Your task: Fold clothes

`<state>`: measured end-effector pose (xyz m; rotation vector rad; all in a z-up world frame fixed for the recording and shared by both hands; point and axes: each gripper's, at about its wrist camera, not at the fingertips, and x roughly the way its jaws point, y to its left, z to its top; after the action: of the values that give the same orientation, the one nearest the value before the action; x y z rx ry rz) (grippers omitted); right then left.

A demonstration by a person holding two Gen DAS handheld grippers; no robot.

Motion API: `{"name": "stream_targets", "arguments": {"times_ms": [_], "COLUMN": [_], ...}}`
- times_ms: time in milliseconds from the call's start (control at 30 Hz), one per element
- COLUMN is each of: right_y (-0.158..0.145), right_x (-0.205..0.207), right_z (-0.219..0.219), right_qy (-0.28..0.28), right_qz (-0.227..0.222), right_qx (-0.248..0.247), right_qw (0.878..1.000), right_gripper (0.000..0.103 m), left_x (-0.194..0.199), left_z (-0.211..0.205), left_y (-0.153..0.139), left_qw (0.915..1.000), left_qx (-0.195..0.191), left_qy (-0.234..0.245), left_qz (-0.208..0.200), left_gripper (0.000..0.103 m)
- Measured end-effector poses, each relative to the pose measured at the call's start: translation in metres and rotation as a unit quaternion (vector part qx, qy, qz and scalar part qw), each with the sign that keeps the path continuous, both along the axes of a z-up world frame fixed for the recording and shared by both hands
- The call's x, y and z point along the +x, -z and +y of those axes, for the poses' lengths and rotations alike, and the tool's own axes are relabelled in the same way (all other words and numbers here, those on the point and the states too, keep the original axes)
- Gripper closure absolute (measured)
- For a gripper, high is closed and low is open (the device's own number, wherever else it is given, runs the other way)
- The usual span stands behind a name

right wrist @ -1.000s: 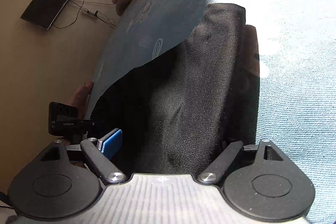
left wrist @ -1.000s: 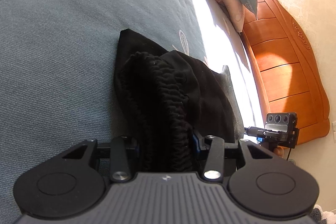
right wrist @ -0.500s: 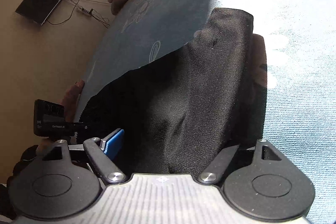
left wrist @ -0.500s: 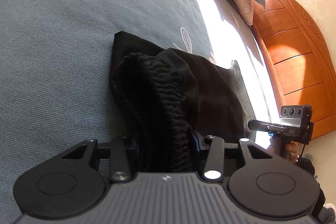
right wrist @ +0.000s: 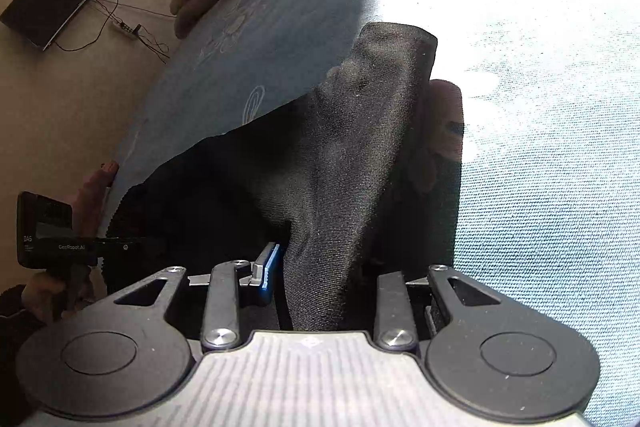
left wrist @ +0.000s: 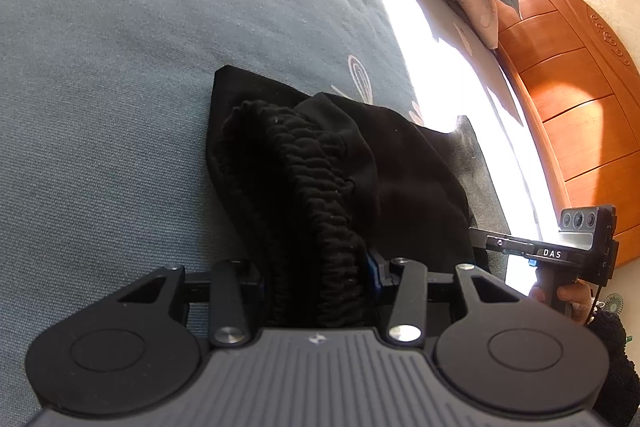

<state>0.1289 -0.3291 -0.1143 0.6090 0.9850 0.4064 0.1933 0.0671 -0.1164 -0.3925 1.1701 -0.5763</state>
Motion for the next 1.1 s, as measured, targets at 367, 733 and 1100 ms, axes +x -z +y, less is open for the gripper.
{"name": "stream_targets", "arguments": {"times_ms": [367,733,1100], "right_y": [-0.013,-0.015,-0.051], "right_x": [-0.014,-0.025,-0.066], "right_z": [0.032,0.041,0.064], "right_qy": [0.018,0.064,0.069], "right_qz": [-0.032,-0.042,-0.109], "right_qx": [-0.098,-0.116,-0.122], "right_qw": [0.995,0.99,0.984], "right_gripper": [0.07,0.071,0.088], "left_x": [-0.006,-0.011,-0.032], "left_z": [-0.029,-0.043,-0.052], "left_y": [-0.012,-0.016,-0.049], "left_qw": [0.9959,0.9925,0.9877], "left_qx": [0.074,0.111,0.114], "left_qy": [0.027,0.017,0.024], "left_qz": [-0.046,-0.048,-0.104], "left_gripper": [0.057,0.054,0.062]}}
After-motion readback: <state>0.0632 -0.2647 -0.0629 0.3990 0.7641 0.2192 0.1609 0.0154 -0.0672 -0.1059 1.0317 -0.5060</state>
